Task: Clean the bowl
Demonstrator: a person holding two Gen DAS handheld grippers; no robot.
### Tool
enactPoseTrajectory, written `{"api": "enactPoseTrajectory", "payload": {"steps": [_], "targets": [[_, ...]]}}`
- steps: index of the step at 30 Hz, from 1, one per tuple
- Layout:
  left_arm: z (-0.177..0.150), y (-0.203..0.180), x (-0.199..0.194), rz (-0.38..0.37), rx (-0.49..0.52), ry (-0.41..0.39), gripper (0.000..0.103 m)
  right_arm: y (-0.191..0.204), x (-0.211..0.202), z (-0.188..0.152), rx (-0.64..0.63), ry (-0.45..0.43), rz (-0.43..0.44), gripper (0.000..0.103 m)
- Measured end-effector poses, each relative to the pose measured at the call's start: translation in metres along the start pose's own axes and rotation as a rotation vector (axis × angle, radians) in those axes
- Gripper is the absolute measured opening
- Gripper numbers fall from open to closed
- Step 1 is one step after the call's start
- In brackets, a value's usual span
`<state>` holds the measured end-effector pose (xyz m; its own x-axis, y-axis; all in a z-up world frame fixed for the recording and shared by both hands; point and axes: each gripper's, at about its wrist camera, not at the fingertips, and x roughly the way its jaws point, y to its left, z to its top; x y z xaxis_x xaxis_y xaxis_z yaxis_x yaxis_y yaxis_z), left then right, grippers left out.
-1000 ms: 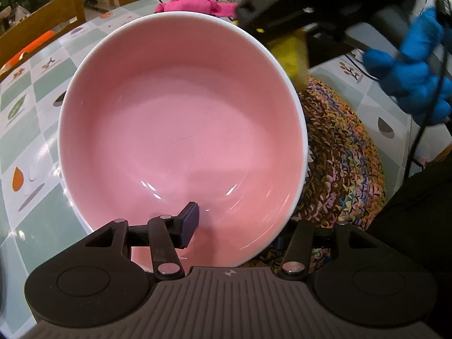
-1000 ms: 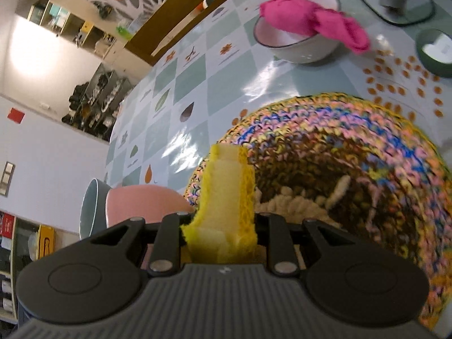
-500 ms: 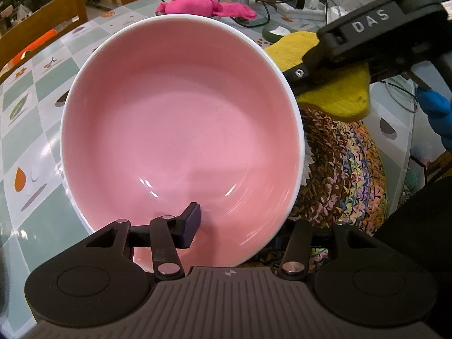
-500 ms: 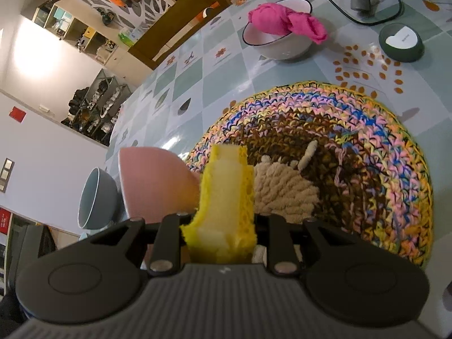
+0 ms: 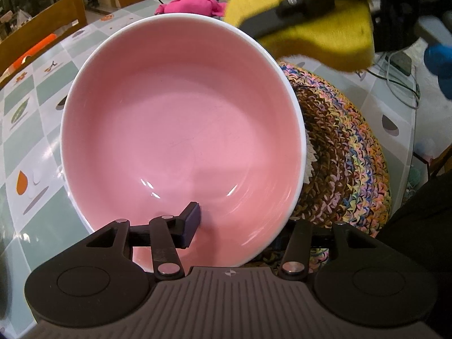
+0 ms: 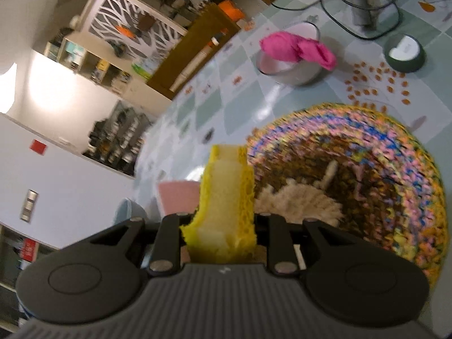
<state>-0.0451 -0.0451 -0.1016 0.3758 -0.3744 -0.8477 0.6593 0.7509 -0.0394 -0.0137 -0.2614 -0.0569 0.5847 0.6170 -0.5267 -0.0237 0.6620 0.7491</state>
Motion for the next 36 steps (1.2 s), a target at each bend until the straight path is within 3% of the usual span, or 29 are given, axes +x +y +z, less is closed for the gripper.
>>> {"api": "enactPoseTrajectory", "payload": {"steps": [12, 18, 36], "targets": [[-0.001, 0.001, -0.001, -0.001, -0.004, -0.005, 0.053, 0.024, 0.016, 0.016, -0.031, 0.012, 0.062, 0.024], [-0.002, 0.003, -0.001, -0.002, -0.003, -0.006, 0.053, 0.014, 0.031, 0.024, 0.033, 0.029, 0.076, 0.024], [-0.001, 0.002, -0.001, 0.008, -0.003, 0.001, 0.053, -0.001, 0.072, 0.029, 0.068, 0.067, 0.005, 0.024]]}}
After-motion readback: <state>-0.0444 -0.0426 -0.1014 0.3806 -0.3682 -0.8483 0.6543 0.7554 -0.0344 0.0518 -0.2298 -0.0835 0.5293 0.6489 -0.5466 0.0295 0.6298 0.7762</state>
